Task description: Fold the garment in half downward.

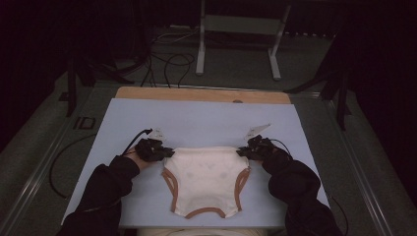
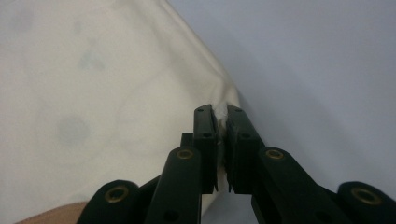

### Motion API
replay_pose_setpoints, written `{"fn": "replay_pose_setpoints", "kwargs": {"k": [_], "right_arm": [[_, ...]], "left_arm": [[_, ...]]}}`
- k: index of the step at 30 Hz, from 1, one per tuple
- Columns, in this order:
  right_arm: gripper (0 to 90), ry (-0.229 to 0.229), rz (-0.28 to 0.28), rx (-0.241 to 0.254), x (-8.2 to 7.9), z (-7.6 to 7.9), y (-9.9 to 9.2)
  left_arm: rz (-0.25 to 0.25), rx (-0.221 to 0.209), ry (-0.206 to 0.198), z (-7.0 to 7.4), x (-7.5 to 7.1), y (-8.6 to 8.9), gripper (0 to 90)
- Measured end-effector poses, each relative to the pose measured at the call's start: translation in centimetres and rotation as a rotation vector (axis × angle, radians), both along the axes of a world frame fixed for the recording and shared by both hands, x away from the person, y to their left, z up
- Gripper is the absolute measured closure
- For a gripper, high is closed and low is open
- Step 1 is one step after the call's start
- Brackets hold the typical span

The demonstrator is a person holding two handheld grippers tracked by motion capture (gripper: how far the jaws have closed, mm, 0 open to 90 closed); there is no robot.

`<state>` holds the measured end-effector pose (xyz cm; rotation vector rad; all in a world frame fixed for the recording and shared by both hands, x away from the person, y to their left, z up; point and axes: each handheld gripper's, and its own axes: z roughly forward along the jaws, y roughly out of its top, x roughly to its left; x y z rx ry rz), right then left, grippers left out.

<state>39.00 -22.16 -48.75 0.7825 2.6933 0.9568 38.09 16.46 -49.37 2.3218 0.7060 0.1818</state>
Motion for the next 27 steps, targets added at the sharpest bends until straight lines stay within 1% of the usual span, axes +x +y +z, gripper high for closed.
{"fn": "replay_pose_setpoints", "kwargs": {"k": [5,6,8,11,12,13,16,18,20,23,25,27], "right_arm": [[83.9,-0.005,-0.018,-0.003,0.9,0.4,0.3],[83.9,-0.008,-0.011,-0.006,1.1,0.4,0.3],[83.9,-0.006,-0.023,-0.006,1.5,0.3,0.4],[83.9,0.007,-0.035,-0.007,2.1,0.2,0.4],[83.9,0.009,-0.044,-0.002,2.2,0.2,0.4],[83.9,0.01,-0.04,-0.004,2.4,0.1,0.3],[83.9,0.015,-0.055,-0.001,2.8,0.1,0.3],[83.9,0.008,-0.054,-0.004,3.2,0.1,0.3],[83.9,0.011,-0.067,0.0,3.4,0.2,0.2],[83.9,0.005,-0.068,0.004,3.7,0.3,0.0],[83.9,0.004,-0.075,0.009,3.9,0.4,0.0],[83.9,0.0,-0.082,0.008,4.0,0.4,0.0]], "left_arm": [[0.018,0.0,-0.009,0.3,0.8,0.1,83.9],[0.022,-0.002,-0.007,0.4,1.0,0.1,83.9],[0.027,-0.002,-0.013,0.5,1.3,0.0,83.9],[0.024,0.005,-0.023,0.6,1.6,0.0,83.9],[0.022,0.008,-0.019,0.7,1.8,0.0,83.9],[0.021,0.007,-0.018,0.7,1.9,-0.1,83.9],[0.018,0.014,-0.027,0.9,2.3,-0.2,83.9],[0.022,0.007,-0.031,1.0,2.5,-0.2,83.9],[0.026,-0.002,-0.033,1.1,2.8,-0.2,83.9],[0.025,-0.003,-0.036,1.1,3.2,-0.2,83.9],[0.026,-0.019,-0.042,1.0,3.3,-0.2,83.9],[0.025,-0.024,-0.047,1.0,3.5,-0.1,83.9]]}}
